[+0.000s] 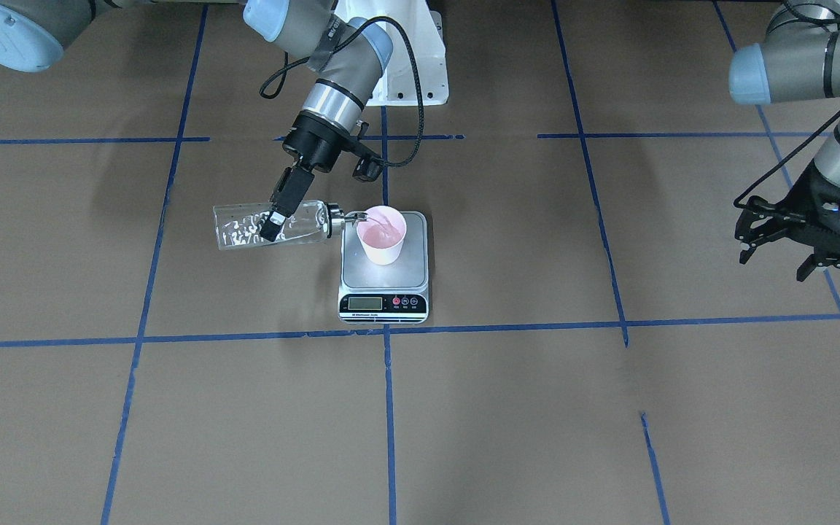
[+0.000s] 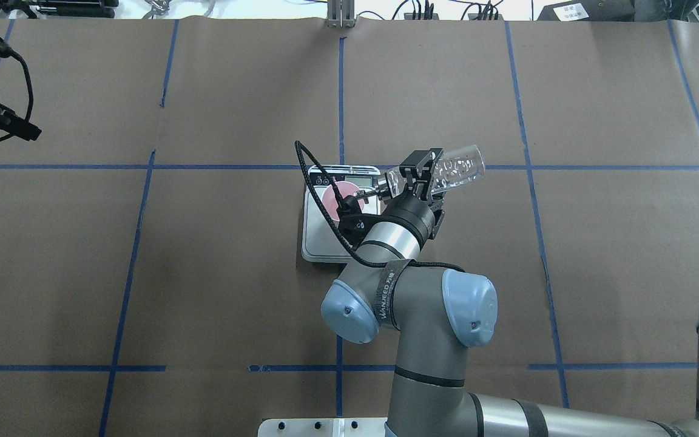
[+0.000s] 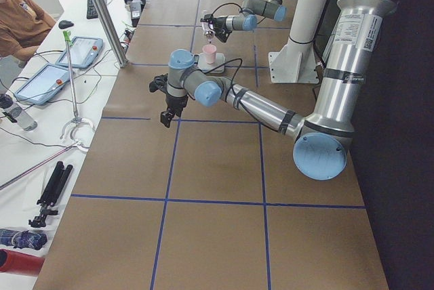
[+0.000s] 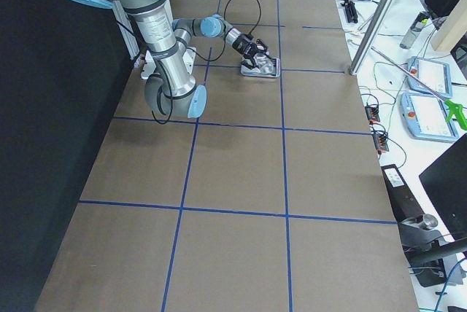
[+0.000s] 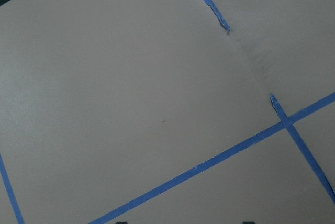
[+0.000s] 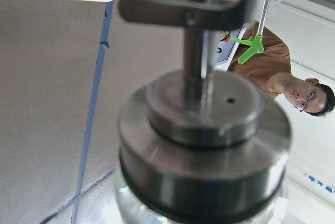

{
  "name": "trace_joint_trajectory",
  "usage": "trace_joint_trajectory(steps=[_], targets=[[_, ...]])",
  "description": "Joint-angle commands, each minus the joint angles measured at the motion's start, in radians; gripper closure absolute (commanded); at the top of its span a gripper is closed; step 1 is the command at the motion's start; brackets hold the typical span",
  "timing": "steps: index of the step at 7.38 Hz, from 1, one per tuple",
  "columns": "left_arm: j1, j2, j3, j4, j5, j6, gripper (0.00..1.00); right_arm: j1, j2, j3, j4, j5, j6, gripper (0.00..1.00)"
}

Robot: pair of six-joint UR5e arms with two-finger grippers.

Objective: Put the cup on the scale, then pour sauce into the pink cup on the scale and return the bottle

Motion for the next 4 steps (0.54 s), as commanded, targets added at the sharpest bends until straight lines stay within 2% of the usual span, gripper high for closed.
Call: trace_joint_trajectory(steps=[1,4], targets=[[0.000,0.001,-0.002,0.000,0.000,0.000,0.21,0.000,-0.001,-0.002,0.003,-0.003,0.001,1.00],[0.000,0.001,0.000,0.000,0.000,0.000,0.21,0.005,-0.002,0.005,0.018,0.003,0.041,1.00]])
